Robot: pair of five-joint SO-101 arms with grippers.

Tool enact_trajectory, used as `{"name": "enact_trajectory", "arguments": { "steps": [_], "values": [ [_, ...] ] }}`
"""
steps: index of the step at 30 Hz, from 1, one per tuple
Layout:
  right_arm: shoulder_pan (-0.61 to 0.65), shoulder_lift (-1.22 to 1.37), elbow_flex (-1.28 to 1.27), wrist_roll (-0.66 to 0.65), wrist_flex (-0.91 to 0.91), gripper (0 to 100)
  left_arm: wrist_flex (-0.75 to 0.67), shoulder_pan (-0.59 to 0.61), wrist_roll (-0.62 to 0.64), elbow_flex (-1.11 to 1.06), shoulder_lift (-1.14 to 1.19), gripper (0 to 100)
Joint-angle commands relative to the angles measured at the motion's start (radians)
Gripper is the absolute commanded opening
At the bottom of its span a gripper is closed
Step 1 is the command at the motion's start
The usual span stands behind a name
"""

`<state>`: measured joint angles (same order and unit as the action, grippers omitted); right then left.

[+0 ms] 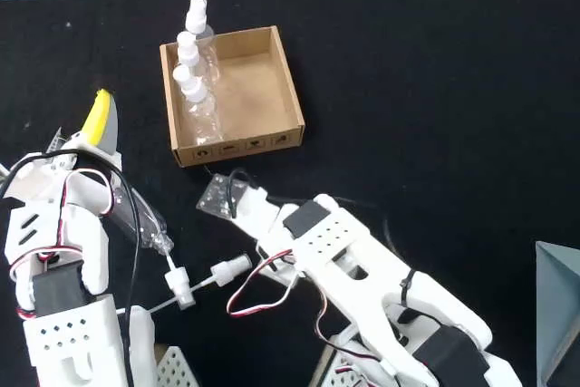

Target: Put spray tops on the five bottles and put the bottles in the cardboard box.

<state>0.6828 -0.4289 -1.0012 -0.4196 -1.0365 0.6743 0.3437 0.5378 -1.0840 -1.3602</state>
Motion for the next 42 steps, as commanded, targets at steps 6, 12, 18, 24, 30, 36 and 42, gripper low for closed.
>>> {"name": "enact_trajectory", "arguments": {
  "steps": [6,12,18,24,30,36,42],
  "values": [
    [-0.061,-0.005,0.093,0.051,0.017,10.3,-0.026,0.008,-0.011,0.016,-0.017,27],
    [-0.103,-0.007,0.139,0.051,-0.009,10.0,-0.029,0.008,-0.012,0.015,-0.017,27],
    [-0.169,-0.007,0.209,0.055,-0.061,10.2,-0.029,0.007,-0.012,0.015,-0.017,27],
    [-0.167,-0.044,0.214,0.057,-0.061,10.0,-0.029,0.002,-0.012,0.015,-0.017,27],
    [-0.172,-0.193,0.157,0.057,-0.064,10.0,-0.029,0.001,-0.012,0.015,-0.017,27],
    [-0.173,-0.249,0.14,0.058,-0.063,10.0,-0.029,-0.001,-0.012,0.015,-0.017,27],
    [-0.198,-0.249,0.148,0.112,-0.061,10.0,-0.026,-0.013,-0.012,0.015,-0.017,27]
  ]
}}
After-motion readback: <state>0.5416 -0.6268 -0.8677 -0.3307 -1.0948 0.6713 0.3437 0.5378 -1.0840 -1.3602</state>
